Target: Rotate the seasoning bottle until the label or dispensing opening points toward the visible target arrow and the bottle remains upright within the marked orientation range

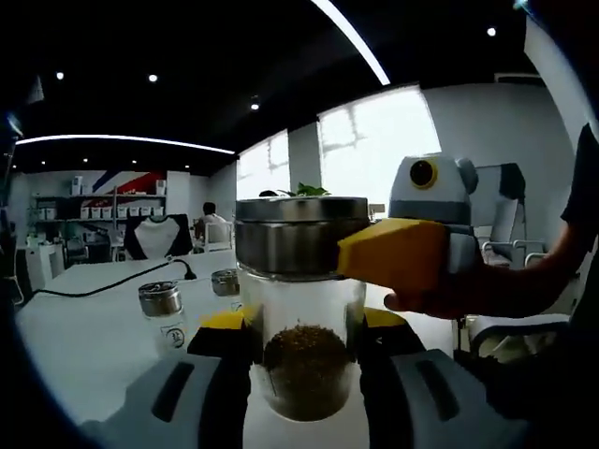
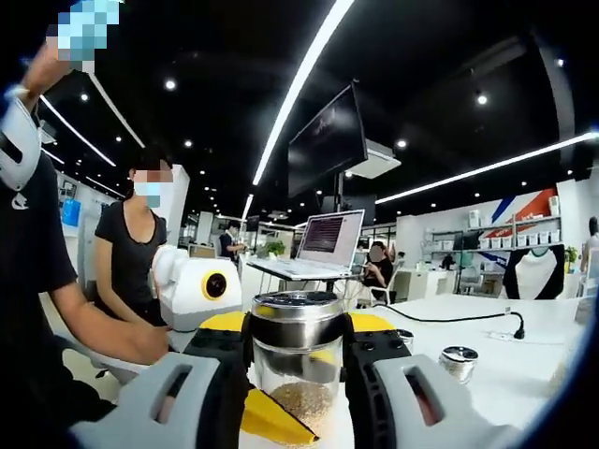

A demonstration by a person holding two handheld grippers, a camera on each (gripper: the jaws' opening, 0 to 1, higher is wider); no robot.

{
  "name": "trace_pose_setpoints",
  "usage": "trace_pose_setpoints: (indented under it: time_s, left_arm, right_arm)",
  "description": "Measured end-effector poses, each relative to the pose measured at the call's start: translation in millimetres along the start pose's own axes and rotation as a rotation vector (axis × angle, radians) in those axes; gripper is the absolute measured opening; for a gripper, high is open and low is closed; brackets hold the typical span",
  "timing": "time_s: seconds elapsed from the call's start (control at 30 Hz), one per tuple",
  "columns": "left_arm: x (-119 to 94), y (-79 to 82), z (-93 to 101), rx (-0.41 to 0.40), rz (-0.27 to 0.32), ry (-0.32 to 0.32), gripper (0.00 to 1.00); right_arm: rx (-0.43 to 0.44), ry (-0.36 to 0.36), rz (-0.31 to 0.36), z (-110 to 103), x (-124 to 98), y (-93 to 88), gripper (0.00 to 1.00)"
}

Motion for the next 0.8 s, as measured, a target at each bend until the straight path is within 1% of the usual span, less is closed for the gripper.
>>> trace_pose_setpoints:
  time_s: [0.03,0.1,0.13,0.17,0.23,0.27,0.3,0.37,0.43,0.47,0.5,0.57,0.6,0.63,0.67,0.7,0.77,0.8]
  left_arm:
    - [1,-0.4,1.4,0.001,-0.011,0.022,0.46]
    - [2,-2.2,3.9,0.005,-0.019,0.043,0.46]
    - [1,-3.0,4.7,0.022,-0.024,0.071,0.46]
    - [1,-3.2,5.4,0.041,-0.031,0.092,0.46]
    - [1,-3.7,6.9,0.092,-0.057,0.128,0.46]
    - [1,-5.2,7.4,0.119,-0.075,0.135,0.46]
    - [2,-6.2,8.1,0.121,-0.082,0.130,0.46]
    - [2,-8.7,7.0,0.102,-0.078,0.103,0.46]
    - [2,-7.6,5.8,0.099,-0.048,0.081,0.46]
    - [1,-6.7,4.9,0.102,-0.041,0.067,0.46]
    - [2,-5.5,3.8,0.104,-0.029,0.032,0.46]
    - [1,-4.6,1.9,0.102,-0.017,-0.031,0.45]
    - [1,-4.7,0.6,0.091,-0.008,-0.073,0.45]
    - [1,-5.1,-0.1,0.075,-0.007,-0.100,0.45]
    - [2,-6.5,-0.9,0.042,-0.006,-0.131,0.45]
    - [1,-7.6,-1.4,0.022,-0.008,-0.147,0.45]
    - [1,-8.7,-2.1,0.006,0.001,-0.159,0.45]
    - [1,-10.3,-4.1,-0.017,-0.003,-0.173,0.45]
  right_arm:
    - [-0.008,-0.026,-0.002,-1,2,-1.5,0.37]
    - [-0.024,-0.063,-0.006,-4,4,-3.6,0.38]
    - [-0.032,-0.081,-0.005,-5,5,-4.5,0.38]
    - [-0.058,-0.104,-0.009,-7,6,-5.7,0.39]
    - [-0.076,-0.133,-0.028,-8,8,-7.8,0.39]
    - [-0.070,-0.147,-0.037,-8,8,-8.9,0.39]
    - [-0.061,-0.165,-0.050,-8,8,-10.5,0.39]
    - [-0.055,-0.168,-0.056,-7,7,-10.9,0.39]
    - [-0.043,-0.159,-0.047,-5,4,-9.3,0.39]
    - [-0.031,-0.143,-0.044,-3,3,-7.7,0.39]
    - [-0.031,-0.115,-0.054,-2,2,-5.9,0.38]
    - [-0.058,-0.066,-0.076,-2,1,-4.1,0.38]
    - [-0.083,-0.036,-0.083,-1,1,-3.4,0.38]
    - [-0.089,-0.018,-0.091,-1,1,-3.7,0.38]
    - [-0.088,0.002,-0.102,0,1,-4.2,0.38]
    - [-0.086,0.009,-0.108,2,1,-4.5,0.38]
    - [-0.078,0.027,-0.108,4,2,-5.1,0.38]
    - [-0.046,0.045,-0.104,7,3,-6.8,0.38]
Point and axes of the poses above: the point that each gripper's makers call its tool centre point, and the gripper's own axes: x roughly forward along the fingers, z roughly to its right, y roughly out of its top, the point moved 10 cm from there along -x, roughly backward along the fingers, and after that the axes turned 13 degrees about x, right-handed, at the moved point
